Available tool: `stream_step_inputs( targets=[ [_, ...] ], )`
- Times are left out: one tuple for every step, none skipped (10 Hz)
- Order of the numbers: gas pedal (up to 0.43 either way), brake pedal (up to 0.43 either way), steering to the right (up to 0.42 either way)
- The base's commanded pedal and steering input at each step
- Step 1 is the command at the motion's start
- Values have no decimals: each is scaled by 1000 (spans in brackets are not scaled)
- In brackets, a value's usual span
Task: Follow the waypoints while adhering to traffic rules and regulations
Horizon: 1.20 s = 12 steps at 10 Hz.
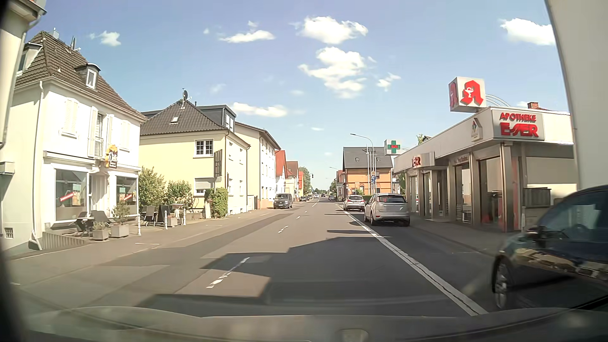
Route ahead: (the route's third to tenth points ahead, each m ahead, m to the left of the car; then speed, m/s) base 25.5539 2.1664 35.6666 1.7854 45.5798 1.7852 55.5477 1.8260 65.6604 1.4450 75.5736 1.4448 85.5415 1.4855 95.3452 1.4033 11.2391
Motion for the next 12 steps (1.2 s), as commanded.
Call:
stream_step_inputs(
  targets=[
    [98,30,0],
    [87,30,0],
    [47,30,0],
    [20,30,0],
    [8,30,0],
    [0,30,0],
    [0,30,0],
    [0,30,0],
    [0,30,0],
    [0,30,0],
    [0,30,0],
    [0,30,0]
  ],
)
